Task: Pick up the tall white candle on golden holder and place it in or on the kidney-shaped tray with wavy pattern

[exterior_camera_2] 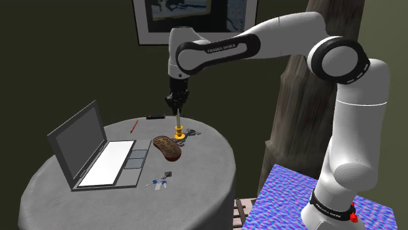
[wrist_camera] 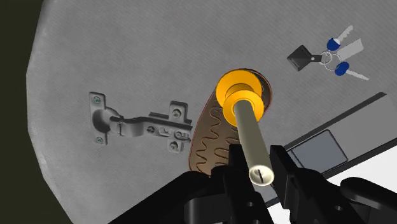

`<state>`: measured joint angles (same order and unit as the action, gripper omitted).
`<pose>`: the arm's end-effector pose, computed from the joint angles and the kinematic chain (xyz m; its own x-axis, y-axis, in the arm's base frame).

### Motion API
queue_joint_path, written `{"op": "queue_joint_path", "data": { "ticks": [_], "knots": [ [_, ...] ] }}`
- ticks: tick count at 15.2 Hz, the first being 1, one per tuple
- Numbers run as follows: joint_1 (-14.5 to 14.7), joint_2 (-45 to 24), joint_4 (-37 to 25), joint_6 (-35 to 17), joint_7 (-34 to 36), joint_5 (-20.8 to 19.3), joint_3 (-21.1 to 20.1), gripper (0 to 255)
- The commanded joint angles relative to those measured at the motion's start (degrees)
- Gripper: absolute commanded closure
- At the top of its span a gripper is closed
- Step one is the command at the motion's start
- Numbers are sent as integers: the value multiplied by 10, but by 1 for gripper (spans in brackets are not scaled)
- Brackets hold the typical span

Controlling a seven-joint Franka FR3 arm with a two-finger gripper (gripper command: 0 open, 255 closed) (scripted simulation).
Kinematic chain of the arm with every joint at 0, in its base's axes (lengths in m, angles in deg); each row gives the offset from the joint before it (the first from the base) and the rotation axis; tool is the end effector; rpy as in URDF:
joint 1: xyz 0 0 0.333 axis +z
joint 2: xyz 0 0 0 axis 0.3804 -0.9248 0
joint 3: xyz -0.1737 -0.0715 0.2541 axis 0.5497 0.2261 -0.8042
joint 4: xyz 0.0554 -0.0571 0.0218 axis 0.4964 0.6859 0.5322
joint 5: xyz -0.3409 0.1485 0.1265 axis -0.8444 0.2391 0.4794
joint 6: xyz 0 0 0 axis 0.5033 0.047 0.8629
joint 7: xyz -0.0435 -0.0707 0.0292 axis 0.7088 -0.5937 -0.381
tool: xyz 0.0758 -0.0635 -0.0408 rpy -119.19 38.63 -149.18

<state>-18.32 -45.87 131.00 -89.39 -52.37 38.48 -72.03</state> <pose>0.6162 0.1261 0.5335 0.9862 0.0396 0.1606 0.0389 -0.9992 0.0075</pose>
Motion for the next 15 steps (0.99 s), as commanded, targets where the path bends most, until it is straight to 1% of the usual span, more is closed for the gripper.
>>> {"op": "queue_joint_path", "data": {
  "ticks": [1,4,6,7,10,15],
  "knots": [
    [1,-45,-76,32,-3,-5,2,255],
    [4,-126,-216,91,-10,-14,5,255],
    [10,-196,-338,144,-16,-20,7,255],
    [19,-281,-493,212,-23,-27,11,255],
    [15,-257,-427,171,-21,-24,11,255],
    [10,-234,-351,117,-18,-23,10,255]
  ]
}}
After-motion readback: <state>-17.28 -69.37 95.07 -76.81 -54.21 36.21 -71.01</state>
